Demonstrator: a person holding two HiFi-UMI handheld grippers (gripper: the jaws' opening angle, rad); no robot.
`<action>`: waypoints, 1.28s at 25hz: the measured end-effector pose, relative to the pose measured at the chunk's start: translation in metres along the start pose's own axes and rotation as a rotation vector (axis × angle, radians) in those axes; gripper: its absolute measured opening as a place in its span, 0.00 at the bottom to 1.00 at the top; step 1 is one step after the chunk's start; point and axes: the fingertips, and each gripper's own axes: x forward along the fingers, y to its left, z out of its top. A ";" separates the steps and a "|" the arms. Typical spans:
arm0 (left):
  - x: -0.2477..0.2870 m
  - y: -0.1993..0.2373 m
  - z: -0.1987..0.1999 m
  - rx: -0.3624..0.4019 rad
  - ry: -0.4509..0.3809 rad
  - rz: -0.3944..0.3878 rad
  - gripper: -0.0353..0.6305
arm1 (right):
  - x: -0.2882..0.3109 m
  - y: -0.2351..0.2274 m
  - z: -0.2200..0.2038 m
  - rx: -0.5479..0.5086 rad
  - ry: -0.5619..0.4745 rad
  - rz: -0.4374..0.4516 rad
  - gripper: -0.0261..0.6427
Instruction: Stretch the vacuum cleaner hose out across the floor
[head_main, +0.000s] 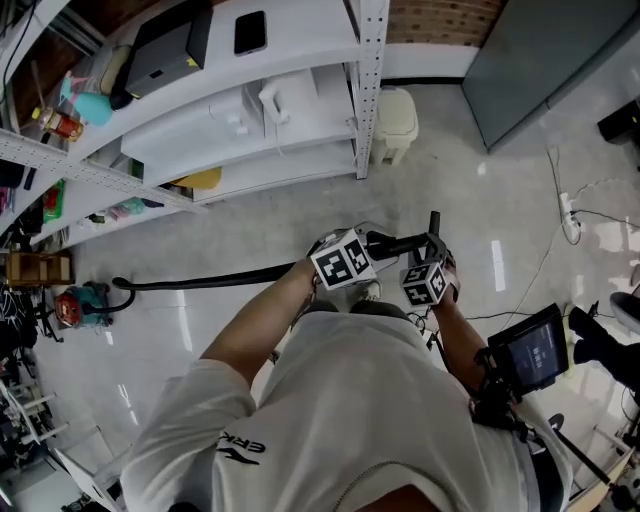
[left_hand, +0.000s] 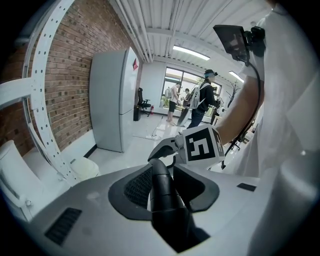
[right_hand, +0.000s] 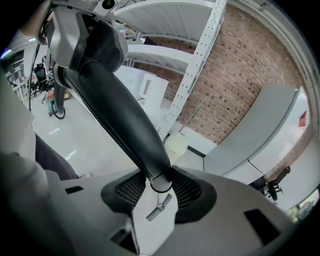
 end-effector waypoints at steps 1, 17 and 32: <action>0.005 -0.001 0.002 -0.002 0.005 -0.002 0.25 | 0.000 -0.003 -0.005 0.003 0.001 0.003 0.28; 0.071 -0.021 0.024 -0.020 0.015 -0.072 0.24 | -0.006 -0.034 -0.072 0.072 0.061 0.007 0.28; 0.107 -0.036 0.032 0.004 0.000 -0.139 0.23 | -0.011 -0.052 -0.111 0.098 0.127 -0.036 0.28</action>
